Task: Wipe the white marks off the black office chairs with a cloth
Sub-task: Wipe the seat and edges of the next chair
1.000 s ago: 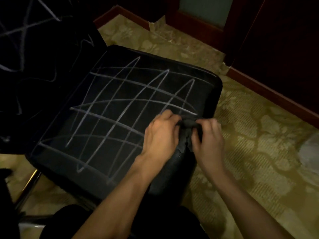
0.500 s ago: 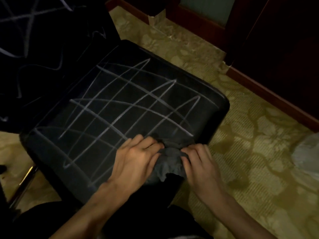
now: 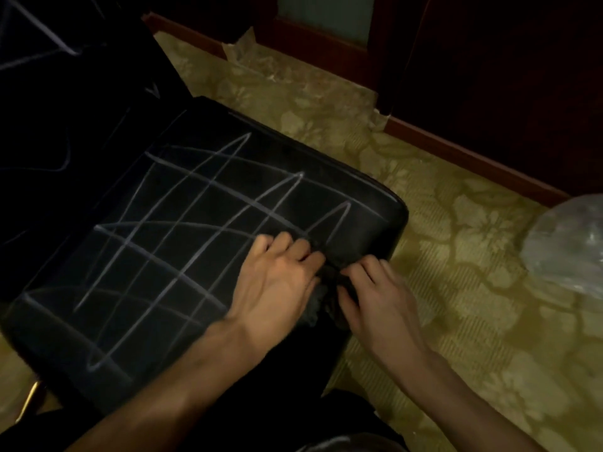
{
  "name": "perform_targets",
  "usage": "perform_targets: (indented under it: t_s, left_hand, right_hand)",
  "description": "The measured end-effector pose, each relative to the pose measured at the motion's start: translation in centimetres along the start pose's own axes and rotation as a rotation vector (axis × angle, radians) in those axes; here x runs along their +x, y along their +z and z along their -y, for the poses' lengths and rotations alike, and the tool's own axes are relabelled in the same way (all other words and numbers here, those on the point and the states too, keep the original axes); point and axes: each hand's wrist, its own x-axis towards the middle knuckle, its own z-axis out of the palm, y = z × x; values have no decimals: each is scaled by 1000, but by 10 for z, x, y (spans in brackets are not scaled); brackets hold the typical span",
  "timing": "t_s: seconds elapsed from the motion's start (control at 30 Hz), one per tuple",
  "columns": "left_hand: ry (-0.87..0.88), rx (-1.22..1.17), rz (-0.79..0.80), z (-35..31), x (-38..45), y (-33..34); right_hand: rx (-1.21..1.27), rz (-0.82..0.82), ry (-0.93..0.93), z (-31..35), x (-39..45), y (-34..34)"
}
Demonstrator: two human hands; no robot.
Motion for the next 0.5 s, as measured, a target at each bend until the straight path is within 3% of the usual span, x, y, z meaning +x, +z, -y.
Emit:
perform_targets:
  t_s: [0.1,0.2,0.37,0.5]
  left_hand:
    - [101,16,65,-12,-9,-4]
    - [83,55,120,-23,6,-7]
    - [-129,79,147,-36,82,-12]
    - [-146,54,188,-46,74,-6]
  right_hand:
    - [-87,2,20,7,-19,-7]
    - [-144,-15,49,2,-19,-16]
    - [-121,-45,229,-40,53,-21]
    - [40,-66,196,-47,46,-6]
